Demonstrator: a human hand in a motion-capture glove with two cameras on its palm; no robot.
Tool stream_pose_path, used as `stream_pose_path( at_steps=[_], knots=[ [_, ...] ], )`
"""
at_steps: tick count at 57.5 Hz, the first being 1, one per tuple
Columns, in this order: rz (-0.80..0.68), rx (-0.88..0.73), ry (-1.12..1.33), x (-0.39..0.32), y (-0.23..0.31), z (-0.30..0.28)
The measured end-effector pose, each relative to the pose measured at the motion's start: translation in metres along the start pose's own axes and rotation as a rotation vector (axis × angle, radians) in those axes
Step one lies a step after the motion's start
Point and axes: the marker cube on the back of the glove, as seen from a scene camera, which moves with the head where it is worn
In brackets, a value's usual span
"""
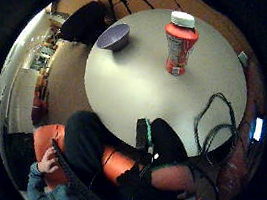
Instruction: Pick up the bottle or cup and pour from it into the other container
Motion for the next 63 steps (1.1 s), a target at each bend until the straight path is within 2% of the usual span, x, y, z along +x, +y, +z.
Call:
stream_pose_path(
  at_steps=[29,45,63],
  knots=[
    [-0.016,0.025,-0.116,0.019,-0.024,0.01],
    [-0.068,0.064,-0.259,0.036,-0.04,0.023],
    [-0.12,0.008,-0.46,0.045,-0.061,0.037]
  ],
)
